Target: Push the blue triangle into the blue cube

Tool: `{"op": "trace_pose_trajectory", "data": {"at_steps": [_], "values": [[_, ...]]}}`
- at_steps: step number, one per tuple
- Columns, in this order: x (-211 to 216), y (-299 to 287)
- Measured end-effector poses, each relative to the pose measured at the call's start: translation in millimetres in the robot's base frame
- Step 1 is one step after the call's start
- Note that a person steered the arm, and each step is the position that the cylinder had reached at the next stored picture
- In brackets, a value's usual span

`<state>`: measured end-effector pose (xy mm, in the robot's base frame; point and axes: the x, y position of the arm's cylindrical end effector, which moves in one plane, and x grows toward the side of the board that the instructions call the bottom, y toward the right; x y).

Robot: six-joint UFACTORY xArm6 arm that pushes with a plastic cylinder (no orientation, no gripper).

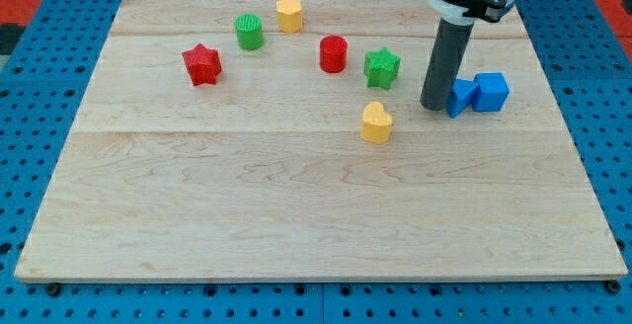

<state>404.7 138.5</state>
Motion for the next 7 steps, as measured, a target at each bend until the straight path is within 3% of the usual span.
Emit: {"op": "trace_pose_trajectory", "data": {"at_steps": [6, 7], "values": [[-1, 7], [-31, 7]]}}
